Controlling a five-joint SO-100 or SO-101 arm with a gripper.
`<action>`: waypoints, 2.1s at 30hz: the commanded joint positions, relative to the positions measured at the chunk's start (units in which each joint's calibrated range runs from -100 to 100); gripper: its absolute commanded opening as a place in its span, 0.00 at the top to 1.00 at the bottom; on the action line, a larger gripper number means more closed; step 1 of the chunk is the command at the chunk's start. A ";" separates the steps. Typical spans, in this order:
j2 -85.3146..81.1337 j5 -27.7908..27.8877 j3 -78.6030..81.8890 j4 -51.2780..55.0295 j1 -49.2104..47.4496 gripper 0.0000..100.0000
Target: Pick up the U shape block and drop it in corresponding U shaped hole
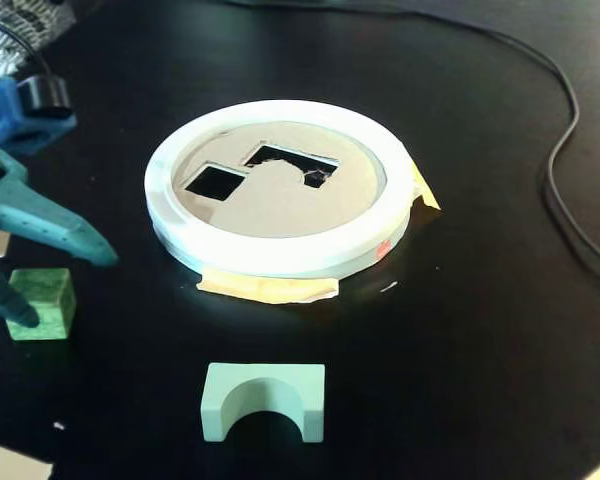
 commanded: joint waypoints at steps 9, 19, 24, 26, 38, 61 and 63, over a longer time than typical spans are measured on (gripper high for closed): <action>0.84 -8.01 -16.14 -2.81 -1.30 0.00; 34.16 -12.41 -38.54 -10.34 -5.17 0.00; 63.36 -21.49 -57.30 -9.34 -5.29 0.00; 70.88 -24.86 -62.59 -9.24 -5.42 0.00; 91.12 -37.66 -79.16 -9.84 -9.66 0.00; 111.45 -38.93 -91.55 -9.14 -8.91 0.18; 111.00 -38.93 -91.55 -9.24 -9.04 0.31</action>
